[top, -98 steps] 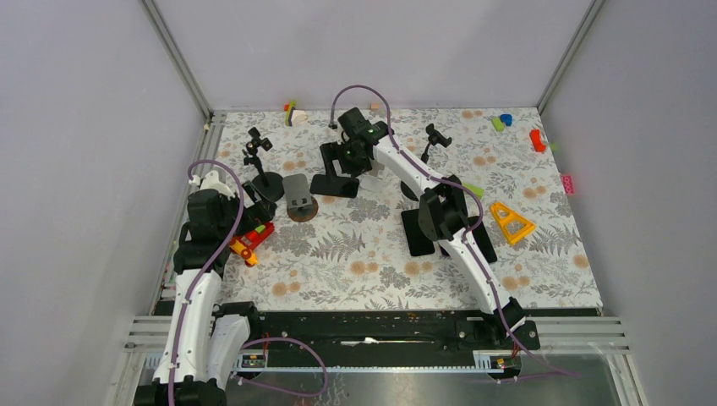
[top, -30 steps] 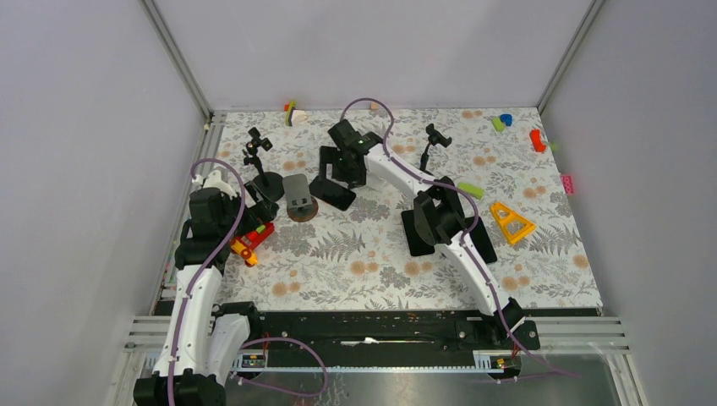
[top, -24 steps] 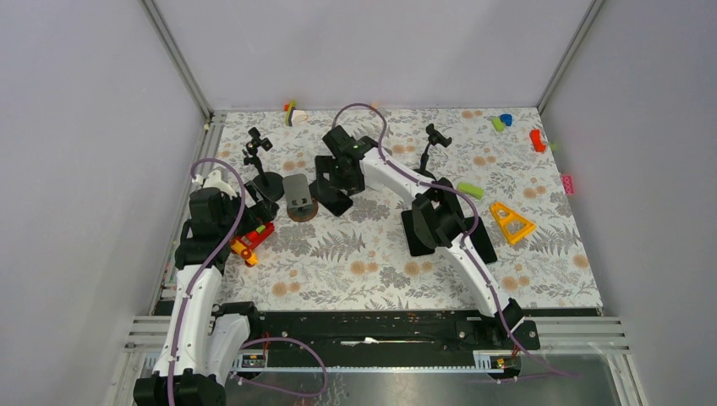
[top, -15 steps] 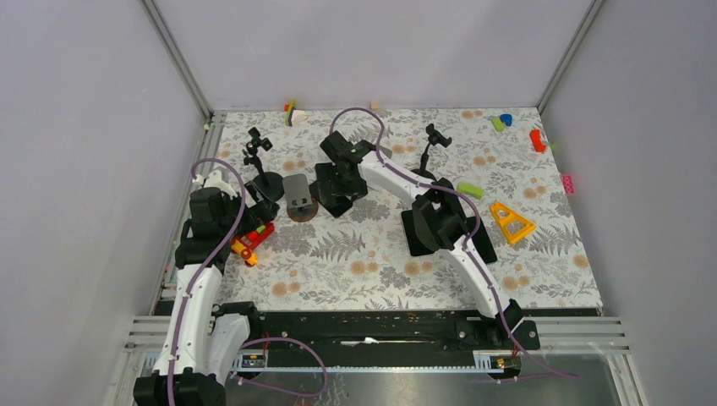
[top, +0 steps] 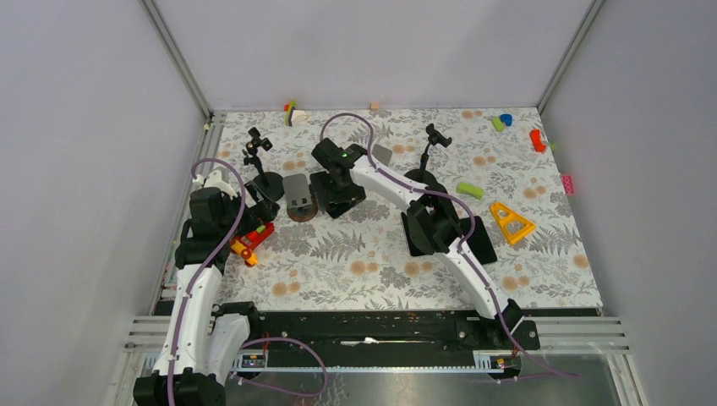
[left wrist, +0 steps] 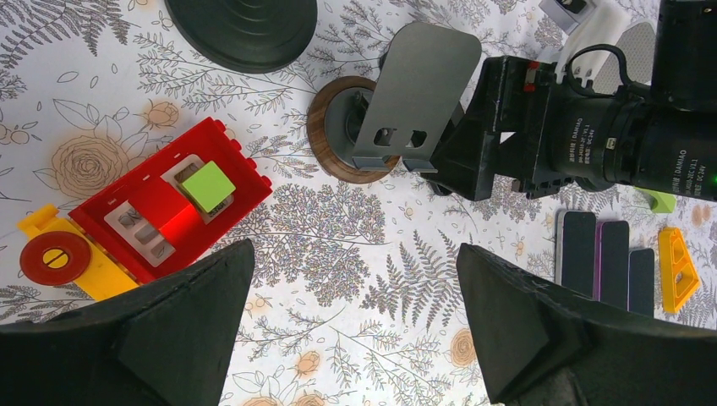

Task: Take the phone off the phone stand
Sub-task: Move the phone to the center of the board.

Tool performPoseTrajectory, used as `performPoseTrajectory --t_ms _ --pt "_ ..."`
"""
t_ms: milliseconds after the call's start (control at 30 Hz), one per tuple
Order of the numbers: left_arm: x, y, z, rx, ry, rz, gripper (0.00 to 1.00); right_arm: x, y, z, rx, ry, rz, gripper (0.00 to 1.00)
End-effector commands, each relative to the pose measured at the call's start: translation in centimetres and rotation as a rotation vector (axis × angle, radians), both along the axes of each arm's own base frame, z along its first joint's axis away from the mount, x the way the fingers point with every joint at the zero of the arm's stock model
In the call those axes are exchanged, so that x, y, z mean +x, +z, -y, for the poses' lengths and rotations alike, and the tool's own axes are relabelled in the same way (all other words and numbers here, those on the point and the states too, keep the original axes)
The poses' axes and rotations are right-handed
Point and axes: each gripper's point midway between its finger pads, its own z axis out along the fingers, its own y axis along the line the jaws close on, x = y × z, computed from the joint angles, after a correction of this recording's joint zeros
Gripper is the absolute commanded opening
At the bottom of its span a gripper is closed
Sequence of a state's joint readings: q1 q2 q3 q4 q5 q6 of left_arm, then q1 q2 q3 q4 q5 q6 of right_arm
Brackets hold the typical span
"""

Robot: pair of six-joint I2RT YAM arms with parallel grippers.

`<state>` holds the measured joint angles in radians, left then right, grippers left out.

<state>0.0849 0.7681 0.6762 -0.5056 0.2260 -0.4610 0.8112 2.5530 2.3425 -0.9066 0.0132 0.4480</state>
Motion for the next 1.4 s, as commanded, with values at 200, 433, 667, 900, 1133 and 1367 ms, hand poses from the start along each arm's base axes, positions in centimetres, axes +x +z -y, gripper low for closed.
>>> performPoseTrajectory --t_ms 200,433,667,900,1133,1367 --pt "0.6 0.6 0.3 -0.014 -0.017 0.034 0.99 -1.9 -0.8 -0.6 -0.069 0.129 -0.011 1.0" --pt "0.6 0.5 0.3 -0.016 -0.017 0.032 0.99 -1.6 -0.8 -0.4 -0.097 0.155 -0.008 1.0" --pt "0.6 0.5 0.3 -0.016 -0.017 0.031 0.99 -1.3 -0.8 0.1 -0.125 0.142 0.005 0.83" --pt "0.6 0.5 0.3 -0.016 -0.015 0.03 0.99 -0.9 -1.0 1.1 -0.172 0.115 0.031 0.74" --pt "0.6 0.5 0.2 -0.013 -0.012 0.032 0.99 -1.1 -1.0 2.9 -0.241 0.107 0.04 0.71" --pt "0.6 0.4 0.3 -0.014 -0.014 0.029 0.99 -2.2 -0.9 4.3 -0.233 0.103 0.057 0.67"
